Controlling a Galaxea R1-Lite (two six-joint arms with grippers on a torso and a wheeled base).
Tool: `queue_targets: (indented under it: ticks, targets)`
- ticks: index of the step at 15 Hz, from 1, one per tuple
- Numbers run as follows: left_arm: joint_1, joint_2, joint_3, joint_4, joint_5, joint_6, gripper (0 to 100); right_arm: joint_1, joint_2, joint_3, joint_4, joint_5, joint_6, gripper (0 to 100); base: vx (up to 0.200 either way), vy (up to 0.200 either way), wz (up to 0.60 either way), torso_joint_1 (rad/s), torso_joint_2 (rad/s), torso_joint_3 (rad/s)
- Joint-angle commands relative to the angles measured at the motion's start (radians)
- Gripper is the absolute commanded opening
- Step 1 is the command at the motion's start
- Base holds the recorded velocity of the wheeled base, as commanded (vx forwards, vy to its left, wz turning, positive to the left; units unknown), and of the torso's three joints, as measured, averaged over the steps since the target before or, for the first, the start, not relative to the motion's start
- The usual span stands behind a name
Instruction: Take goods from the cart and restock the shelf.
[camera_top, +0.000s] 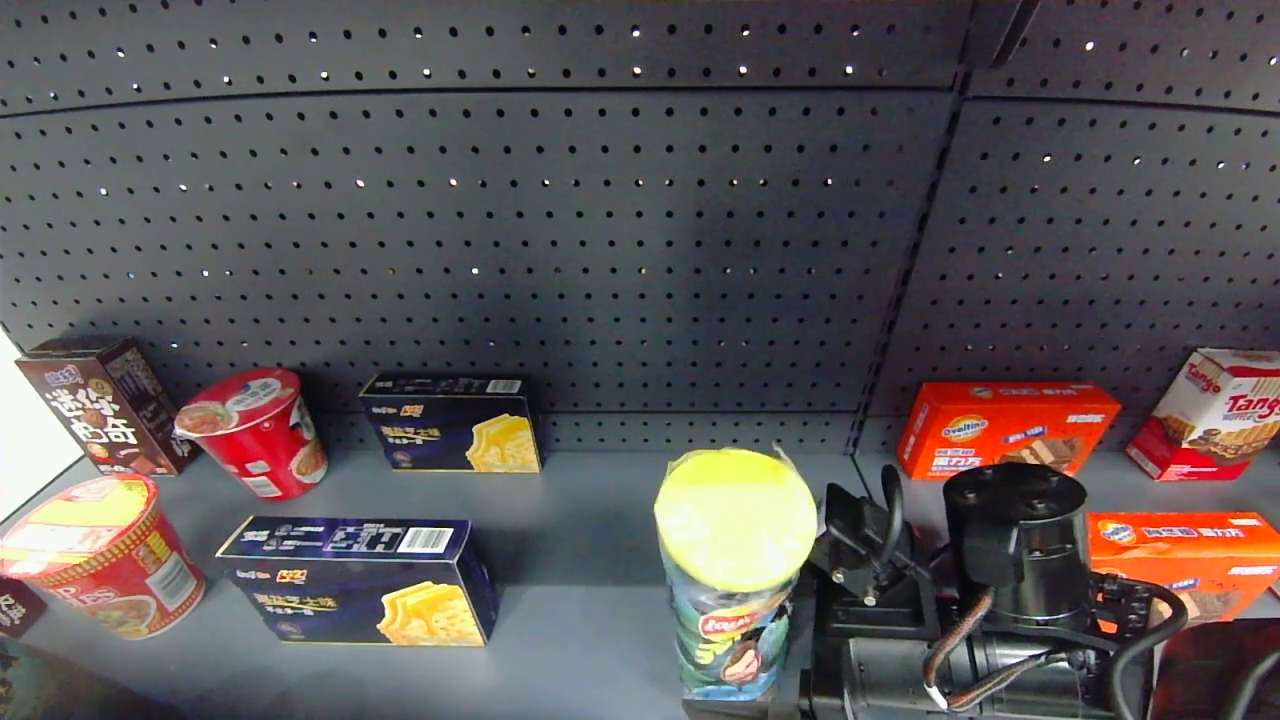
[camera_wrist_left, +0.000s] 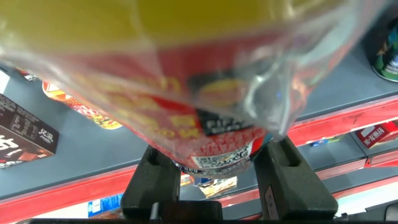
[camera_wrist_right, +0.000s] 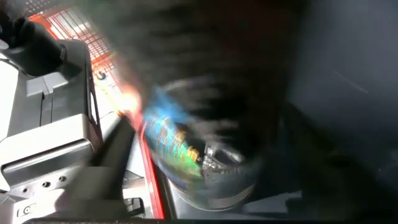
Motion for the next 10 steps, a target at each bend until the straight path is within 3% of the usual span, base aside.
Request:
queue_targets:
  ticks: [1, 10]
  targets:
    - [0.000, -0.001, 0.000, 0.000, -0.001, 0.000, 0, -0.004, -0.004, 0.008, -0.007, 0.000, 0.000, 100, 0.000, 0.000, 0.00, 0.000, 0.00, 0.000]
    - [0.000, 0.000, 0.000, -0.001, 0.000, 0.000, 0, -0.051, -0.124, 0.127, -0.006, -0.003, -0.006, 100, 0.000, 0.000, 0.00, 0.000, 0.00, 0.000]
